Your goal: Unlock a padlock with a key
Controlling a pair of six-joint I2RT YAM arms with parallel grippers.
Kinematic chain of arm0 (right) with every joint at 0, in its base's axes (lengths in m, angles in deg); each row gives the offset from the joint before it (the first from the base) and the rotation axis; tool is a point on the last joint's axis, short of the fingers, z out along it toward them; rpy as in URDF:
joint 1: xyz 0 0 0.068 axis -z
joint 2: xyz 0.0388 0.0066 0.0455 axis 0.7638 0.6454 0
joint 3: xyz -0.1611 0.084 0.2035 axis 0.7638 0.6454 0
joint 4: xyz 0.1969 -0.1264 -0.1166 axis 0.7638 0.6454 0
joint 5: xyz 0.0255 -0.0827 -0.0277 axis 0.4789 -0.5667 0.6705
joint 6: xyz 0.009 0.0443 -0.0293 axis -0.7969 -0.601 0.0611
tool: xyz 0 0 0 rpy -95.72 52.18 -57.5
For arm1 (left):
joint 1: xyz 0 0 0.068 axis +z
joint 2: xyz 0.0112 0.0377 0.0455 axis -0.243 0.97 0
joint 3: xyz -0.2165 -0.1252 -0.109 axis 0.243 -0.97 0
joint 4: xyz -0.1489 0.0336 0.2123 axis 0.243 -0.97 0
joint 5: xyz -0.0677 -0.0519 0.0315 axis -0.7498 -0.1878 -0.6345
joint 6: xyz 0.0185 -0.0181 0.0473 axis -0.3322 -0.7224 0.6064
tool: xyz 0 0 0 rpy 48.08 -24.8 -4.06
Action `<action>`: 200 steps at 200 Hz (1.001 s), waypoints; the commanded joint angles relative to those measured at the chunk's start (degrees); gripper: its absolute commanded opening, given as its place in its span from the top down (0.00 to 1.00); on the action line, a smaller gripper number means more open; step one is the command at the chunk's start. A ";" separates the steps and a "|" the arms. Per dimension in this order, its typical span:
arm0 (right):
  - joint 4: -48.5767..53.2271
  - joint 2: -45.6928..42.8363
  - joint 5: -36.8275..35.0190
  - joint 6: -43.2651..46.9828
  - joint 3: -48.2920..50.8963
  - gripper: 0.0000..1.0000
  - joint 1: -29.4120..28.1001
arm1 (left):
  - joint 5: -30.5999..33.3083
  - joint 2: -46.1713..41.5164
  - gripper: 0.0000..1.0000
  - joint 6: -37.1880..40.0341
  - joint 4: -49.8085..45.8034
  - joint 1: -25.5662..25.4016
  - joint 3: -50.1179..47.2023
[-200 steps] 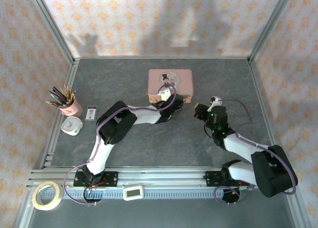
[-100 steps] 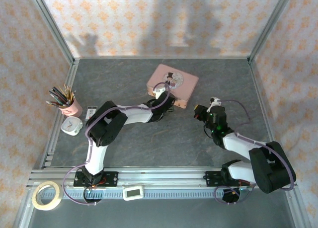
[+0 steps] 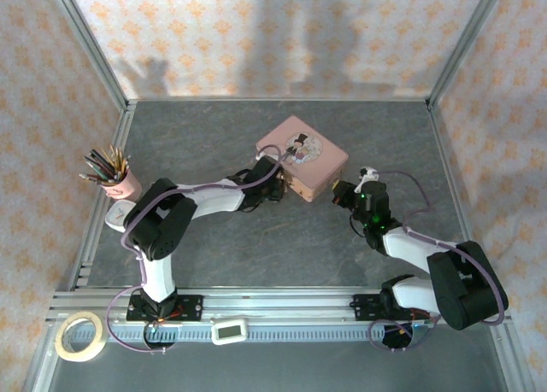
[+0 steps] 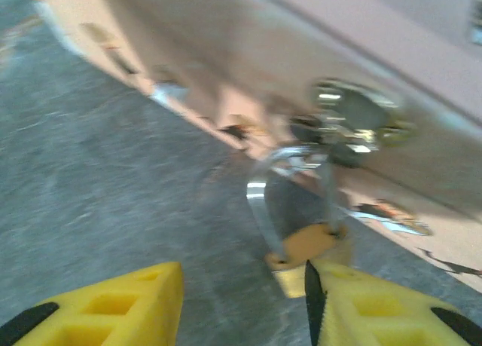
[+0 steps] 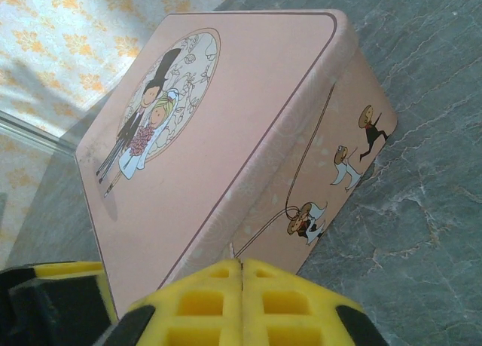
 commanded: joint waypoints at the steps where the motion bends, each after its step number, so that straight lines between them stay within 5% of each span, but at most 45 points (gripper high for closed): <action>1: -1.09 0.05 0.66 -0.58 -1.97 1.00 0.24 | -3.33 -2.46 0.48 -3.24 5.26 1.02 -2.90; 63: -0.38 -0.65 0.75 -0.75 -1.89 1.00 0.20 | -13.77 -0.99 0.42 -7.47 18.54 2.08 -8.96; 119: -1.12 0.05 1.52 -1.50 -2.11 1.00 0.22 | -13.34 6.22 0.44 -9.67 21.42 2.10 -5.94; 152: -0.65 -0.97 1.50 -1.62 -1.81 1.00 0.23 | -13.31 9.92 0.56 -10.29 21.37 2.07 -4.04; 200: -4.31 0.74 4.70 -4.57 -0.75 1.00 -0.84 | -13.70 10.38 0.88 -13.09 22.27 2.08 -4.39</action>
